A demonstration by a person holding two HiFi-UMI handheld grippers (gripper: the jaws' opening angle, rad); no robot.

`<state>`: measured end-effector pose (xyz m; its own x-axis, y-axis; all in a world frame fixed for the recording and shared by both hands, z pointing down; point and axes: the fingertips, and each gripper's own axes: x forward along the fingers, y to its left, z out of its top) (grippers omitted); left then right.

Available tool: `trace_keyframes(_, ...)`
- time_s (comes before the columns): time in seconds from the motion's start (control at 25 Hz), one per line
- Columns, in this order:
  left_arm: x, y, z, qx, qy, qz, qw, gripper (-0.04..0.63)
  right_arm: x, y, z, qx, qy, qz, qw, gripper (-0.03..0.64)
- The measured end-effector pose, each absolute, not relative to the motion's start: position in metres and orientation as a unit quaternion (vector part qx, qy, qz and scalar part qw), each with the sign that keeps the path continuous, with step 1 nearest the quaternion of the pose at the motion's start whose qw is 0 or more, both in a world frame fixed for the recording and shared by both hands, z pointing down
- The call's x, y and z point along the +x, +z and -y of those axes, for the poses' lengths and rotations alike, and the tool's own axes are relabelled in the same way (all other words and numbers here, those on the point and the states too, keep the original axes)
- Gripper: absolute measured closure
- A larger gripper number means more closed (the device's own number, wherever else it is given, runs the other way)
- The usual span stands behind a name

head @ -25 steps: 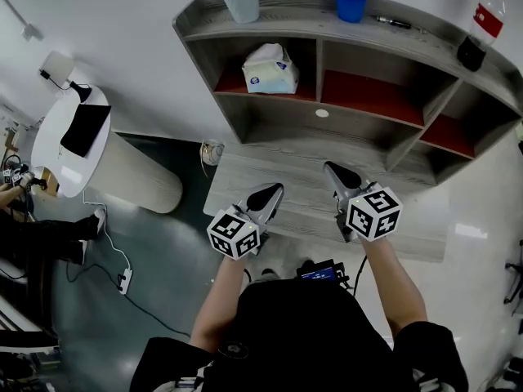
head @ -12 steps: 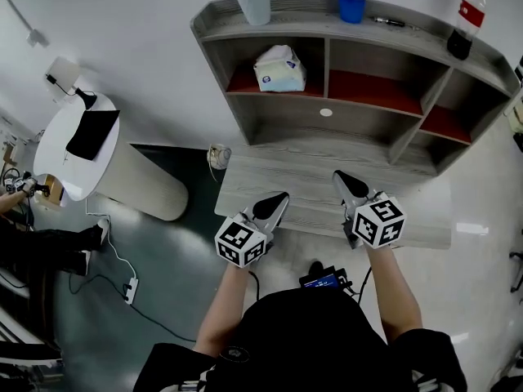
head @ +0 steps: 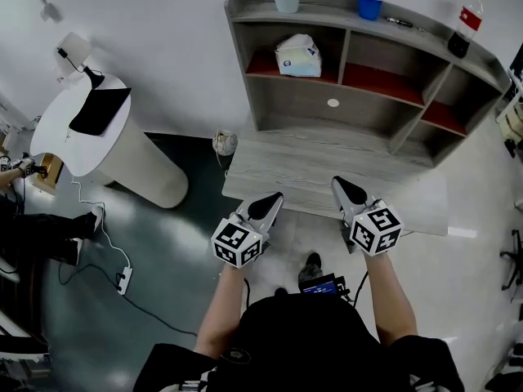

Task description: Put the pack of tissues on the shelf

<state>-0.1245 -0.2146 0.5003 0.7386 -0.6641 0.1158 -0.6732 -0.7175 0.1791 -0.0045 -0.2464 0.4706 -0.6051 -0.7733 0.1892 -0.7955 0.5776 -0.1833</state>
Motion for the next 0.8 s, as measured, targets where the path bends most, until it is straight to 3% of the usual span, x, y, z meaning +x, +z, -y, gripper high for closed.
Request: trace_keyframes(0.8,-0.132,0.514,0.136,0.929,-0.022,0.338,0.147,0.594,0.008,0.489,0.148,0.490,0.123,0.861,0.052,0.614)
